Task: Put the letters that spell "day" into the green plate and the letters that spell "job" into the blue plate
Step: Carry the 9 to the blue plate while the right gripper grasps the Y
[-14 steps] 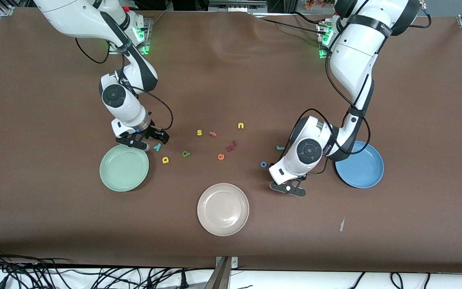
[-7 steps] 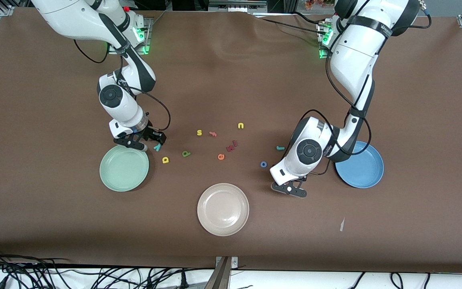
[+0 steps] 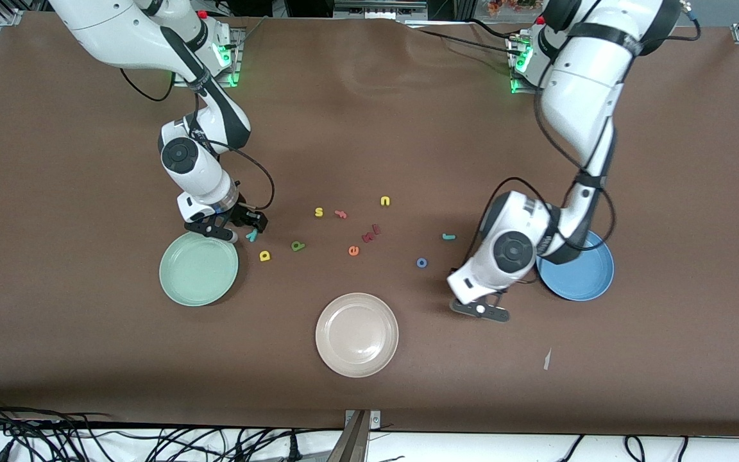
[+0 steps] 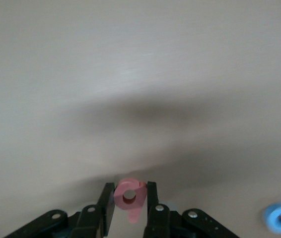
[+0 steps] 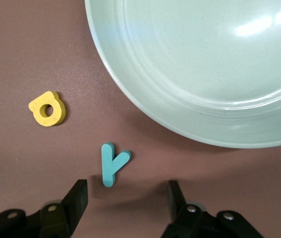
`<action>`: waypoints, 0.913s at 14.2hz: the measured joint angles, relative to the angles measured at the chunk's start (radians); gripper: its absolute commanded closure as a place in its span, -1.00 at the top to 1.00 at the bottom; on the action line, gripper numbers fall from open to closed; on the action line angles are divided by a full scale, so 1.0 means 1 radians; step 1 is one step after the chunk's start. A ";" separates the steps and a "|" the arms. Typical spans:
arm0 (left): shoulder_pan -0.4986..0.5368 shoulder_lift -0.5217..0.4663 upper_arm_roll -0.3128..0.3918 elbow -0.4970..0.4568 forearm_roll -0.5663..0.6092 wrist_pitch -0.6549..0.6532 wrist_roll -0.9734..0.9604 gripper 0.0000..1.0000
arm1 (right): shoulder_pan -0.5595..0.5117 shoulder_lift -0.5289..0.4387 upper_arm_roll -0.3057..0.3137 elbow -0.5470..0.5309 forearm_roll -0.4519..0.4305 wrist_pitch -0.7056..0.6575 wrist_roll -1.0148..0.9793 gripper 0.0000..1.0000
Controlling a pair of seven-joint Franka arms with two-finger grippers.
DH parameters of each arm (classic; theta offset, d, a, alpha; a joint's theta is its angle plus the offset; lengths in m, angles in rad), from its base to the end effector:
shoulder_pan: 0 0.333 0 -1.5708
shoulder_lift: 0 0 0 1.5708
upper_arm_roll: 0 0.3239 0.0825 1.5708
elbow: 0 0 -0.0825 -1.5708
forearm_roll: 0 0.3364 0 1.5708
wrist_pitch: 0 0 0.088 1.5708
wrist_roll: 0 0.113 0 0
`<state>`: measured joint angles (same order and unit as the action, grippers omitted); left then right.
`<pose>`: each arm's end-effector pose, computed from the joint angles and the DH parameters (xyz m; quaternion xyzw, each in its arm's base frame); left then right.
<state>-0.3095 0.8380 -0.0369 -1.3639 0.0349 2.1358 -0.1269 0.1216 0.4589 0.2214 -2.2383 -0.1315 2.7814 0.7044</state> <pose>0.6578 -0.2294 0.2382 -0.9930 0.1136 0.0317 0.0082 0.5020 0.1844 0.2195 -0.9896 0.1331 -0.0323 0.0440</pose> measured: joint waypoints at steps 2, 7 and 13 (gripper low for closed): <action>0.057 -0.052 0.001 0.001 0.001 -0.106 0.084 -1.00 | 0.005 0.004 0.000 0.001 -0.010 0.001 -0.002 0.29; 0.175 -0.145 0.000 -0.110 0.067 -0.142 0.240 -1.00 | 0.009 0.005 -0.004 0.004 -0.014 0.002 -0.008 0.05; 0.285 -0.275 -0.001 -0.502 0.070 0.293 0.294 0.07 | 0.009 0.008 -0.031 0.019 -0.014 0.007 -0.040 0.05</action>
<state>-0.0247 0.5635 -0.0380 -1.8656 0.1047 2.4284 0.1673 0.1306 0.4668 0.1905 -2.2189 -0.1454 2.7887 0.6645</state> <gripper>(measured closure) 0.700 0.471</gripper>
